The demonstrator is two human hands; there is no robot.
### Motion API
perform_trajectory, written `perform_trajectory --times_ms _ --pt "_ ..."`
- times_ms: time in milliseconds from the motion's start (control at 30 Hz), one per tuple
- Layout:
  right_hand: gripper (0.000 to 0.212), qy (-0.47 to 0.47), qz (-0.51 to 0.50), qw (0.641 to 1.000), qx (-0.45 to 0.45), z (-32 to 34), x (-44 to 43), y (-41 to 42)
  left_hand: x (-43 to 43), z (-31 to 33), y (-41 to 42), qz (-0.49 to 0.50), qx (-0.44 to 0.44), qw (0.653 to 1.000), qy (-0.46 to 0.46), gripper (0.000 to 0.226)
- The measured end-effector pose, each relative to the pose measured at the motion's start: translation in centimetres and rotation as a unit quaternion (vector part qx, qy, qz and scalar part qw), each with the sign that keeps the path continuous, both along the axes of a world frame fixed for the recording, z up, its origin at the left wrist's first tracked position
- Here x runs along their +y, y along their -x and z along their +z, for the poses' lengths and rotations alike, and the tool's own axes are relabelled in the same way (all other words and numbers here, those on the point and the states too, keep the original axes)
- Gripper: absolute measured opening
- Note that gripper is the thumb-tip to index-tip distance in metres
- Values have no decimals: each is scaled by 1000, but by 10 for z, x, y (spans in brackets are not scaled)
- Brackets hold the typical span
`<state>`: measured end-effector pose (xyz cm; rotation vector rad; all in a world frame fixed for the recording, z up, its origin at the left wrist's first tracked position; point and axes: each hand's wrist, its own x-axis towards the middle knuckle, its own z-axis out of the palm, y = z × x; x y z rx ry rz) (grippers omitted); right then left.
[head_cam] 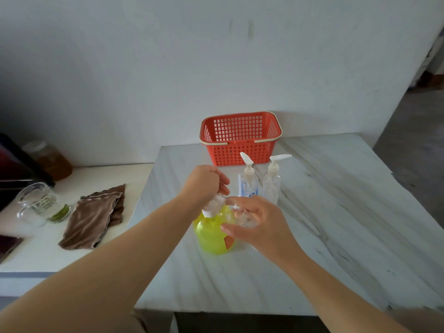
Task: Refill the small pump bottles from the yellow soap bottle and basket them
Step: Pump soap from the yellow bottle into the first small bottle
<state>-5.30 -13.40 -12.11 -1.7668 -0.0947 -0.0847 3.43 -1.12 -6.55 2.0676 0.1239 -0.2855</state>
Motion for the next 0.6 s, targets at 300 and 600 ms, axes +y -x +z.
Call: perform_trajectory --times_ms 300,600 --pt "43 24 0 1000 12 -1 -2 0 3 -9 -1 3 16 1000 -7 39" --pt "43 13 9 1000 1 3 -3 -2 2 5 0 -4 44 999 16 36"
